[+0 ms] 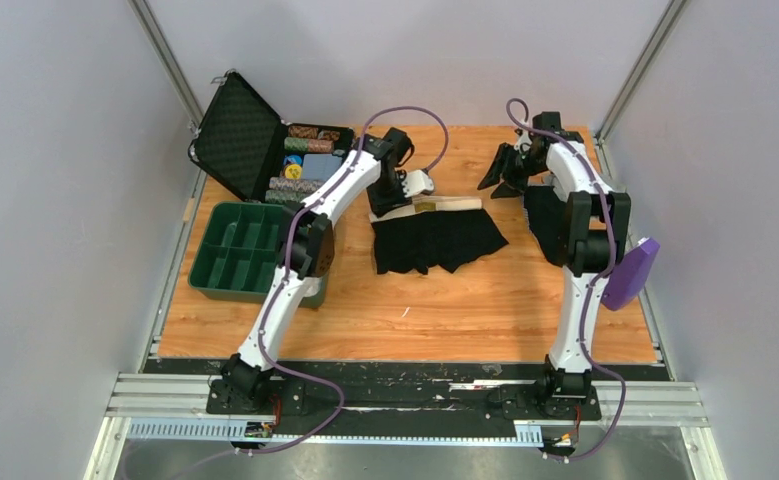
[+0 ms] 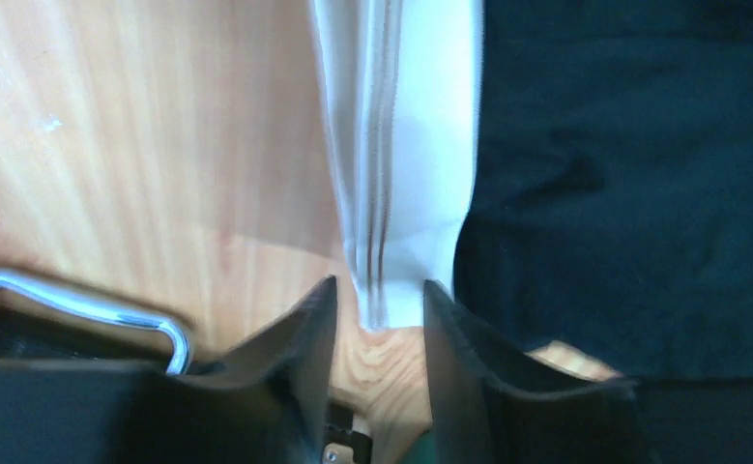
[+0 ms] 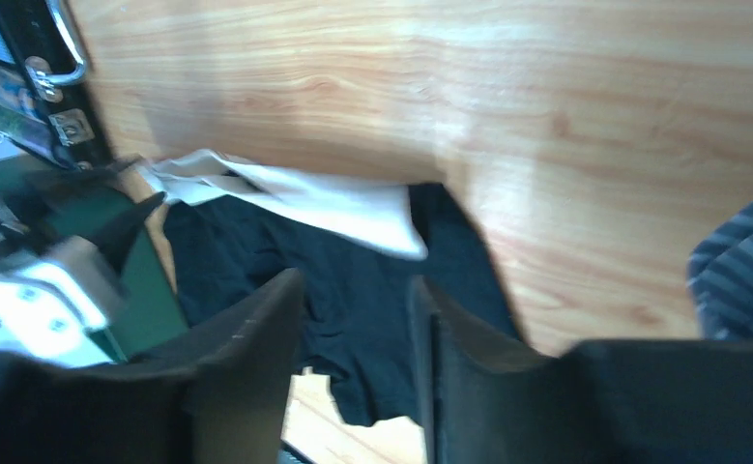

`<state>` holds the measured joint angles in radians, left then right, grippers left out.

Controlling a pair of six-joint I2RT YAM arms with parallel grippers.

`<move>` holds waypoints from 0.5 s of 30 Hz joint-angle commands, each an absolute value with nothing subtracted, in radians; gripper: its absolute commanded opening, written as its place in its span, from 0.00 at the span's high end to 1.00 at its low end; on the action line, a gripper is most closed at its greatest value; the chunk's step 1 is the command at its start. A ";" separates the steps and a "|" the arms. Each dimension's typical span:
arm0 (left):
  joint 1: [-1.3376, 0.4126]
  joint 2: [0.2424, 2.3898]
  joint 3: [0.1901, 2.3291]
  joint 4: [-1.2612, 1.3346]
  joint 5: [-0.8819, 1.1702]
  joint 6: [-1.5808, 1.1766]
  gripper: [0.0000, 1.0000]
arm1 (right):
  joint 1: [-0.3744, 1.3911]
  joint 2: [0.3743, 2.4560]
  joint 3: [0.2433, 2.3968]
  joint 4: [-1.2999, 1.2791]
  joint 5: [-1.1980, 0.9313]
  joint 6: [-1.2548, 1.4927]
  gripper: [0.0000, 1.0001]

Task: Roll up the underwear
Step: Flatten out the underwear at the center of the board.

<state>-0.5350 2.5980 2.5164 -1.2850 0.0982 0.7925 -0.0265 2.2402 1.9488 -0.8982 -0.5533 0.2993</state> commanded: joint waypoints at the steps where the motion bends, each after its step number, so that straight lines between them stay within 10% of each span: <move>1: -0.521 2.510 2.490 -1.075 0.004 0.727 0.46 | -0.048 2.248 2.016 -0.838 -0.572 0.244 0.46; 5: -0.519 2.434 2.407 -0.994 -0.104 0.635 0.34 | -0.058 2.176 2.025 -0.839 -0.558 0.167 0.30; 10: -0.501 2.218 2.249 -0.968 -0.085 0.424 0.30 | -0.055 1.999 1.830 -0.838 -0.605 -0.103 0.40; 12: -0.490 2.094 2.108 -0.941 0.071 0.342 0.33 | -0.050 1.931 1.714 -0.836 -0.619 -0.239 0.48; 15: -0.487 1.956 1.834 -0.906 0.380 0.342 0.65 | -0.035 1.871 1.566 -0.807 -0.615 -0.358 0.61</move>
